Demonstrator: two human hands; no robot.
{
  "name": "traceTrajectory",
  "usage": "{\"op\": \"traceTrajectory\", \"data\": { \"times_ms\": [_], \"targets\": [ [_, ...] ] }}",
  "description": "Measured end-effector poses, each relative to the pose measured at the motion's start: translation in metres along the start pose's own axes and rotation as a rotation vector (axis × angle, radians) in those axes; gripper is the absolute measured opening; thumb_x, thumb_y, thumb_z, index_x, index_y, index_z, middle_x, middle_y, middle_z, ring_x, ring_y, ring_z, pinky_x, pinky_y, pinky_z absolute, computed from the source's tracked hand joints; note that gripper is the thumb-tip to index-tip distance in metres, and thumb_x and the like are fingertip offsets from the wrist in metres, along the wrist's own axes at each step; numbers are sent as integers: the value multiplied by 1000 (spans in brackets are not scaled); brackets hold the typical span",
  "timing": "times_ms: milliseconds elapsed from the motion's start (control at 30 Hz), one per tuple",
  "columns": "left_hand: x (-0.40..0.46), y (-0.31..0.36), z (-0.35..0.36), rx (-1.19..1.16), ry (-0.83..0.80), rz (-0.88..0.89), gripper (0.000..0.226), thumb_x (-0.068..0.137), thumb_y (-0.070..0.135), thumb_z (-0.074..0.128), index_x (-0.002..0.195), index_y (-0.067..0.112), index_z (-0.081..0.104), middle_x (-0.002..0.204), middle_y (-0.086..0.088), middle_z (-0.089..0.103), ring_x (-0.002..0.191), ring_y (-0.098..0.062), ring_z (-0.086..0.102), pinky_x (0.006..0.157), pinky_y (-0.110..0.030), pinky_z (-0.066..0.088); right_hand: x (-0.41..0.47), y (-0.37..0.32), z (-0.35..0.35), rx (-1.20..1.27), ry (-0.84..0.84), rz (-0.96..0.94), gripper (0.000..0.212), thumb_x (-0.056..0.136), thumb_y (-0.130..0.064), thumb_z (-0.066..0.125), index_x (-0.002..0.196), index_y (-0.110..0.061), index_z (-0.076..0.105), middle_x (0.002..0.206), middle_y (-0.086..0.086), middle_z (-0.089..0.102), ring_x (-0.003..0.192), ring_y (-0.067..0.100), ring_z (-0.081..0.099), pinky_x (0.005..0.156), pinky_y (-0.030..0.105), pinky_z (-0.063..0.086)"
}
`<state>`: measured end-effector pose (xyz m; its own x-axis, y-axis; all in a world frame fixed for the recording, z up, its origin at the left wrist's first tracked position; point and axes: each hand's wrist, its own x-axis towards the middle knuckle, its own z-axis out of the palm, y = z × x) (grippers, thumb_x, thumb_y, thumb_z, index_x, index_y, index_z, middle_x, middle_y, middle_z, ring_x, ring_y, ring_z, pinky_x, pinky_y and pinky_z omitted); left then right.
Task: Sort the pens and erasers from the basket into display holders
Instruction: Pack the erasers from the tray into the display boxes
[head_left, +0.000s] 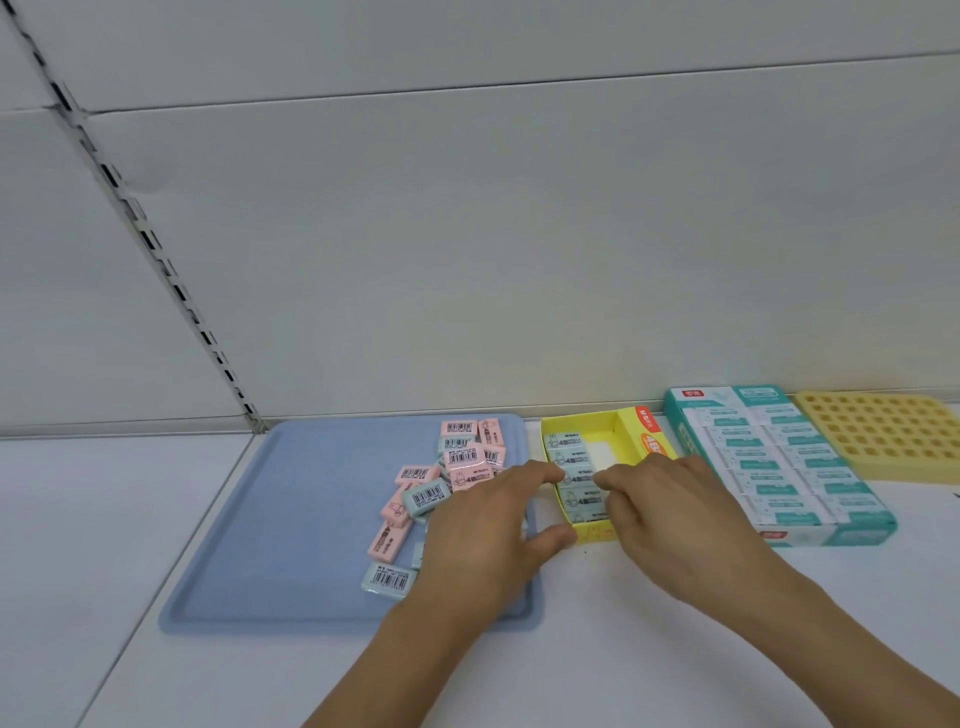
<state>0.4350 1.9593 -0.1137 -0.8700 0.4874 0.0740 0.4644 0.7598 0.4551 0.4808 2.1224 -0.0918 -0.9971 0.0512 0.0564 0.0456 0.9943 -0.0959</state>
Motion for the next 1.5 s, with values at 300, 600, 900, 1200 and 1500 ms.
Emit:
{"op": "traceTrajectory", "data": {
  "times_ms": [300,600,900,1200,1500],
  "targets": [
    [1,-5,4,-28,17,52,39,86,50,64,123,41,58,137,31,48,119,3,50,88,-15,38,25,14,19,56,-94,-156,33,103,-35,21,88,-26,49,90,-9,55,101,12,50,117,33,10],
    [-1,0,-4,-29,-23,58,36,88,49,62,123,40,58,139,31,46,118,3,50,92,-21,42,39,17,26,107,-82,-144,47,99,-34,22,139,-21,44,132,-4,55,129,12,41,120,34,1],
    [-3,0,-7,-10,-50,40,41,87,50,63,126,41,56,140,32,44,121,4,47,92,-18,38,41,13,17,179,77,-127,37,101,-24,37,136,-23,48,132,-3,58,125,16,45,113,29,13],
    [-4,-6,-44,-1273,35,-437,65,88,75,21,125,33,54,56,14,58,41,-7,25,44,-21,25,39,-34,-6,849,167,-370,20,90,-21,67,109,-27,71,89,-9,60,83,8,57,72,11,39],
    [1,-12,-38,-1355,-52,-313,81,85,77,19,121,17,61,72,-5,63,42,-14,39,42,-22,32,40,-42,-12,1194,66,-135,8,89,-10,66,81,-9,68,64,1,63,54,3,52,52,16,41]
  ]
}}
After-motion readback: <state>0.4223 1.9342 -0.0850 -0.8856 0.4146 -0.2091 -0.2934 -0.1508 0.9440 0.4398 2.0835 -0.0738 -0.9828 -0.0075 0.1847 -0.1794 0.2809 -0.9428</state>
